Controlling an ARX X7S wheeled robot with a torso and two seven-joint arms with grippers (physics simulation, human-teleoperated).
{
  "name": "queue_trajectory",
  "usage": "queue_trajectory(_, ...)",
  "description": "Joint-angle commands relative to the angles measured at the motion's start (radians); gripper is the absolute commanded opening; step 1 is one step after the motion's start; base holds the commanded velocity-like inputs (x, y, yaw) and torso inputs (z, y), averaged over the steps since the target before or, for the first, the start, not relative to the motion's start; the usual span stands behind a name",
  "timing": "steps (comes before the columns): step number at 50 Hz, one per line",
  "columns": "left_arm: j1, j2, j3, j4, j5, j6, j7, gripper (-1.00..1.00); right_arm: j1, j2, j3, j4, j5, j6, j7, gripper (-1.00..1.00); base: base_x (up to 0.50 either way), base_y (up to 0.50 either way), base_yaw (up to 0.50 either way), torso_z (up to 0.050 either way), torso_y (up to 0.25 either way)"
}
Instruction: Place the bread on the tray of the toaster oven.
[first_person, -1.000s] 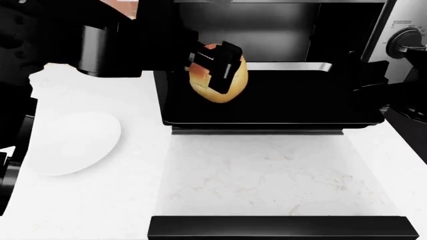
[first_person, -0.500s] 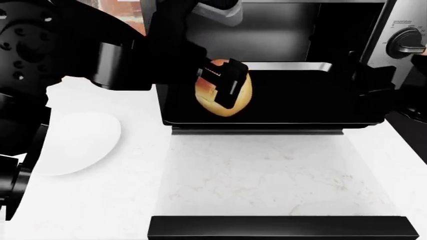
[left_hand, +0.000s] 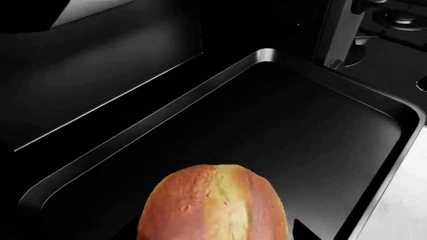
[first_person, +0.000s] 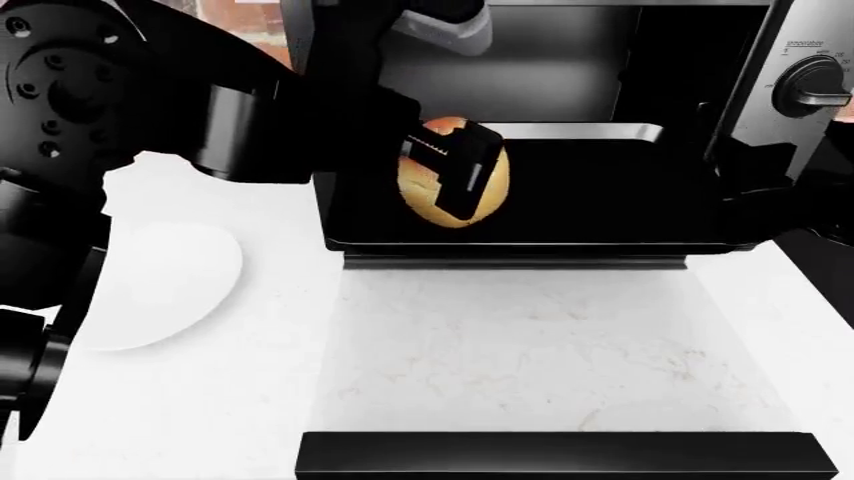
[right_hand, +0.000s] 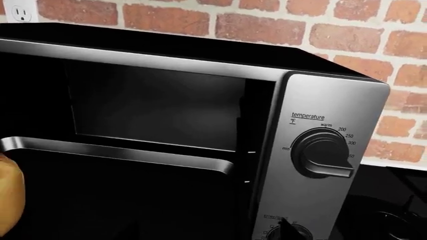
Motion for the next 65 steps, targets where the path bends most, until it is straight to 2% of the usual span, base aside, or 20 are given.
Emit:
queue_trajectory(1, -0.019, 0.015, -0.009, -0.015, -0.015, -0.013, 0.010, 1.00, -0.033, 0.007, 0.025, -0.009, 0.003, -0.015, -0.013, 1.00, 0.00, 0.00, 0.00, 0.000, 0.000)
queue_trajectory(11, -0.060, 0.023, -0.013, -0.037, -0.010, -0.003, 0.018, 1.00, -0.033, 0.014, 0.024, -0.011, 0.014, -0.022, -0.011, 1.00, 0.00, 0.00, 0.00, 0.000, 0.000)
queue_trajectory(22, -0.050, -0.005, -0.057, 0.010, -0.077, -0.002, -0.058, 1.00, -0.043, 0.035, 0.041, -0.023, 0.036, -0.032, -0.007, 1.00, 0.00, 0.00, 0.00, 0.000, 0.000)
queue_trajectory(30, 0.007, -0.086, -0.139, 0.154, -0.228, 0.004, -0.259, 1.00, -0.054, 0.029, 0.047, -0.032, 0.021, -0.047, -0.018, 1.00, 0.00, 0.00, 0.00, 0.000, 0.000)
queue_trajectory(34, 0.013, -0.132, -0.170, 0.187, -0.308, 0.002, -0.320, 1.00, -0.031, 0.032, 0.040, -0.035, 0.028, -0.046, -0.020, 1.00, 0.00, 0.00, 0.00, 0.000, 0.000)
queue_trajectory(48, -0.024, -0.344, -0.259, 0.295, -0.480, -0.007, -0.451, 1.00, -0.065, 0.079, 0.116, -0.108, 0.114, -0.071, 0.006, 1.00, 0.00, 0.00, 0.00, 0.000, 0.000)
queue_trajectory(52, -0.035, -0.389, -0.263, 0.310, -0.511, -0.015, -0.479, 1.00, 0.011, 0.108, 0.085, -0.091, 0.170, -0.073, 0.044, 1.00, 0.00, 0.00, 0.00, 0.000, 0.000)
queue_trajectory(55, -0.054, -0.419, -0.272, 0.304, -0.499, -0.025, -0.476, 1.00, 0.164, 0.137, -0.003, -0.061, 0.244, -0.051, 0.084, 1.00, 0.00, 0.00, 0.00, 0.000, 0.000)
queue_trajectory(58, -0.092, -0.434, -0.275, 0.277, -0.486, -0.034, -0.470, 1.00, 0.273, 0.132, -0.078, -0.034, 0.276, -0.028, 0.115, 1.00, 0.00, 0.00, 0.00, 0.000, 0.000)
queue_trajectory(65, -0.170, -0.452, -0.273, 0.249, -0.488, -0.065, -0.461, 1.00, 0.411, 0.144, -0.149, 0.012, 0.340, -0.004, 0.159, 1.00, 0.00, 0.00, 0.00, 0.000, 0.000)
